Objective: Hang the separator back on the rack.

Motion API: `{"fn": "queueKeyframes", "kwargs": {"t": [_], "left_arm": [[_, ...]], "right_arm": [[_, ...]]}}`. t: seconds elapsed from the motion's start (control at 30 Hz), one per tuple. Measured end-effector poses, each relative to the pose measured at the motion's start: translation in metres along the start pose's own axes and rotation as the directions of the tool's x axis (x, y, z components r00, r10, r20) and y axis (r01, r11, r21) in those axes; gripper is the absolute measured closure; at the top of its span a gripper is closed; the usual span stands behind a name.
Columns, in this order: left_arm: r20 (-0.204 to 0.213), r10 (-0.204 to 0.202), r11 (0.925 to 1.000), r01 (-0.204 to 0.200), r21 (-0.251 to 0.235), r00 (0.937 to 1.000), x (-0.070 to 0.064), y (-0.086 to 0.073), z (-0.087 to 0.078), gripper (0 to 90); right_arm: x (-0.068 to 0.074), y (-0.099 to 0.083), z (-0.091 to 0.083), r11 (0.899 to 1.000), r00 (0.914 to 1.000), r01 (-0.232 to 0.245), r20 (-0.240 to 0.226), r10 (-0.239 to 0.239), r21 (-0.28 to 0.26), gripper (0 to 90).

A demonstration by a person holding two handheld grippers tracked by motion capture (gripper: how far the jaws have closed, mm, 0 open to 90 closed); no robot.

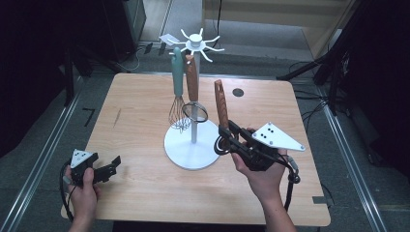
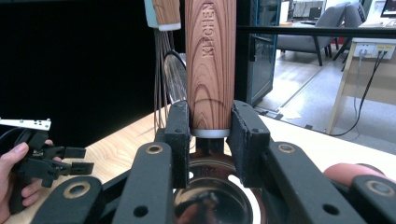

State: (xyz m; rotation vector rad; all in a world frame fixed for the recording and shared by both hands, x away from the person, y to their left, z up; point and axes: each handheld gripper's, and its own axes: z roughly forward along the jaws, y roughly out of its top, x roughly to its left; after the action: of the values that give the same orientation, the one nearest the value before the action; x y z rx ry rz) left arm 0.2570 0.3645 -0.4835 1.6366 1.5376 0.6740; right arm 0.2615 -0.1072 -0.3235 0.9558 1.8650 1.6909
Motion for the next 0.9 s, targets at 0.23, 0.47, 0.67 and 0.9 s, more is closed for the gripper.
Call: {"fn": "queueKeyframes", "kwargs": {"t": [0.23,0.47,0.67,0.9], "left_arm": [[0.000,0.001,1.0000,-0.001,0.000,1.0000,0.000,0.000,0.000,10.9],[0.000,0.001,1.0000,-0.001,0.000,1.0000,0.000,0.000,0.000,10.9],[0.000,0.000,1.0000,0.000,0.000,1.0000,0.000,0.000,0.000,10.9],[0.000,-0.002,1.0000,0.002,-0.002,1.0000,0.000,0.000,0.000,10.9]], "right_arm": [[0.002,0.006,0.001,1.000,1.0000,0.002,-0.005,-0.002,-0.016,72.0],[0.002,0.014,0.003,0.999,0.9999,0.012,-0.005,-0.013,-0.035,72.0],[0.004,0.021,0.004,0.999,0.9998,0.020,-0.008,-0.020,-0.048,71.9],[0.006,0.029,0.006,0.998,0.9997,0.024,-0.004,-0.024,-0.057,71.9]]}}
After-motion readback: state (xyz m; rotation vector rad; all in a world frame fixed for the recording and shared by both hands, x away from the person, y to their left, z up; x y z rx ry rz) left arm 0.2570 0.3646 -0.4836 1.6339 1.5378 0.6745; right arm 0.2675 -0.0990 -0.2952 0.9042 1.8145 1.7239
